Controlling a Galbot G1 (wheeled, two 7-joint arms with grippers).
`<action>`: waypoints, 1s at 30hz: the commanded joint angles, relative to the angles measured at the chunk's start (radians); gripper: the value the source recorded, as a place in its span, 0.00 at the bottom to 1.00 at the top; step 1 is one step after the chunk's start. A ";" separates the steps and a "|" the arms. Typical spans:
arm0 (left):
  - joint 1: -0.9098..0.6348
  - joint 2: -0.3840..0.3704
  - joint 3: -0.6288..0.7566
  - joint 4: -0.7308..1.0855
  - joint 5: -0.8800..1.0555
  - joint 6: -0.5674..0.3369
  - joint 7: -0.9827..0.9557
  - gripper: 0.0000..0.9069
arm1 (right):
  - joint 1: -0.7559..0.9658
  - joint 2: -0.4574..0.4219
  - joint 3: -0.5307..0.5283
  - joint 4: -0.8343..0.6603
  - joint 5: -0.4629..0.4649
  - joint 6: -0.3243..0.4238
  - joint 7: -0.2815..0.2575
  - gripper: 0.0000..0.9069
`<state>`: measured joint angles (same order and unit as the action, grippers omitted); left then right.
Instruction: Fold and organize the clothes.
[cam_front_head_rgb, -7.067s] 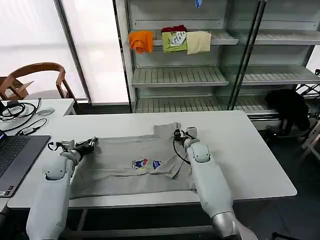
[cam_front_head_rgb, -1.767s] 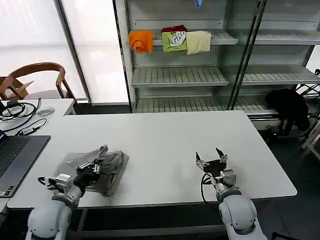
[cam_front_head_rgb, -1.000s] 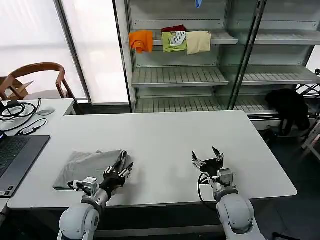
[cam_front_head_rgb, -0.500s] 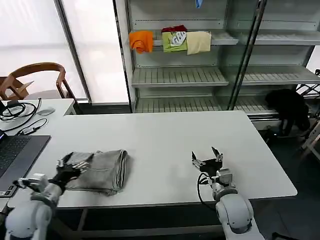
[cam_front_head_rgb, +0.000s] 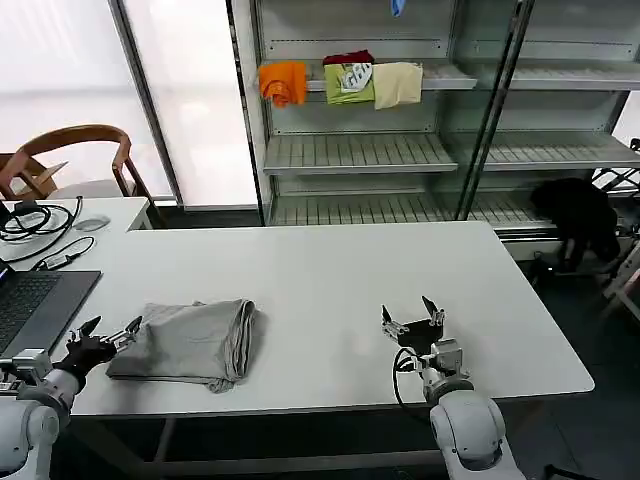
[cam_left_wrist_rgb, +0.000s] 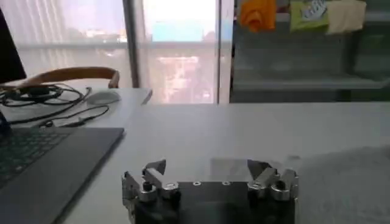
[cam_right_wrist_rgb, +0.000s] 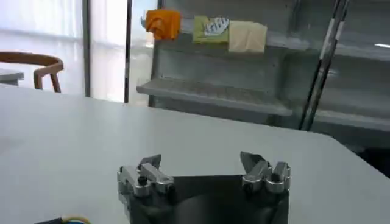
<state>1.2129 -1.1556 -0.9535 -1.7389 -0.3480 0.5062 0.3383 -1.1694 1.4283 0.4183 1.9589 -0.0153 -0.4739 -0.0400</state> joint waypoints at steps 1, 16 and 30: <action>-0.014 -0.014 0.021 0.064 0.028 0.012 0.009 1.00 | -0.006 0.004 0.003 0.008 0.001 -0.001 0.002 1.00; 0.011 -0.057 0.040 0.031 0.055 0.009 0.013 0.04 | -0.013 0.003 0.003 0.021 0.013 0.002 0.000 1.00; 0.006 -0.074 0.050 0.035 0.024 0.005 0.003 0.00 | -0.020 -0.006 0.011 0.032 0.016 0.012 0.000 1.00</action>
<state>1.2189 -1.2235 -0.9065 -1.7071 -0.3168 0.5082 0.3459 -1.1899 1.4217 0.4294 1.9882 -0.0004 -0.4626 -0.0401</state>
